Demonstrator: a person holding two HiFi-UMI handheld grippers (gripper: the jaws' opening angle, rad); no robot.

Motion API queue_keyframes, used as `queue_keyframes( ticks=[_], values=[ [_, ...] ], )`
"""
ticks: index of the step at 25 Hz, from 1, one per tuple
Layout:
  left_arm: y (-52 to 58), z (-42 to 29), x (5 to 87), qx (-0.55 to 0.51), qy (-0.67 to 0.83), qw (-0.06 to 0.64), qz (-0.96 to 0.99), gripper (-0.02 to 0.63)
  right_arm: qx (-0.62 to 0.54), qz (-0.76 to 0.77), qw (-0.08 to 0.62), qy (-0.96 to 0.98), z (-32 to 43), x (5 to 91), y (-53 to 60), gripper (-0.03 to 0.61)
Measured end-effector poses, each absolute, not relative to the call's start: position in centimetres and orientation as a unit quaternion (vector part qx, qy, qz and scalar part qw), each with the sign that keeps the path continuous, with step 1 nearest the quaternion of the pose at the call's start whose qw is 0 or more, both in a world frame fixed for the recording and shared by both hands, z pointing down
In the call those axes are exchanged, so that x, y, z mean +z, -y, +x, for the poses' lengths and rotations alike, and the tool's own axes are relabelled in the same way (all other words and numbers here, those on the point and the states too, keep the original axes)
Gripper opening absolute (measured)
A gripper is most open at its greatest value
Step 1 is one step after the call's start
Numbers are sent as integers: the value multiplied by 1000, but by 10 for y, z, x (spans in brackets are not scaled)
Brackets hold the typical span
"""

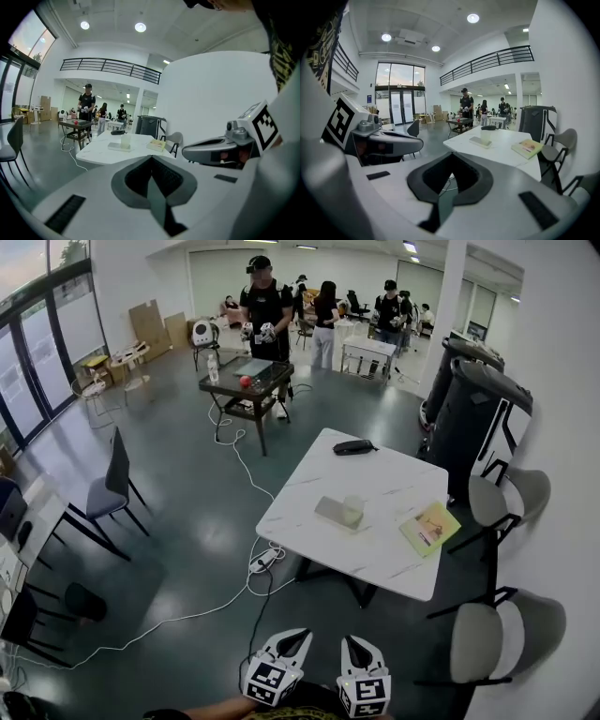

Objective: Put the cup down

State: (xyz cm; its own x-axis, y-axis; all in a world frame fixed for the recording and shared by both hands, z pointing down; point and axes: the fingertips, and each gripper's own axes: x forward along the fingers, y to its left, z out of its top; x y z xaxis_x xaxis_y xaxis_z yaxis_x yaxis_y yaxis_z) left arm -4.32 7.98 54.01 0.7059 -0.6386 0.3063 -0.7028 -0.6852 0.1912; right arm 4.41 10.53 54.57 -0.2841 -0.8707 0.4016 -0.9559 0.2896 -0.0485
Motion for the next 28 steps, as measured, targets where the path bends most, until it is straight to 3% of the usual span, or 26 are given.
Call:
queue_keyframes(
  ticks=[28],
  values=[
    [-97, -40, 567, 131, 373, 173, 902, 9, 171, 546, 172, 802, 35, 575, -125, 5]
  ],
)
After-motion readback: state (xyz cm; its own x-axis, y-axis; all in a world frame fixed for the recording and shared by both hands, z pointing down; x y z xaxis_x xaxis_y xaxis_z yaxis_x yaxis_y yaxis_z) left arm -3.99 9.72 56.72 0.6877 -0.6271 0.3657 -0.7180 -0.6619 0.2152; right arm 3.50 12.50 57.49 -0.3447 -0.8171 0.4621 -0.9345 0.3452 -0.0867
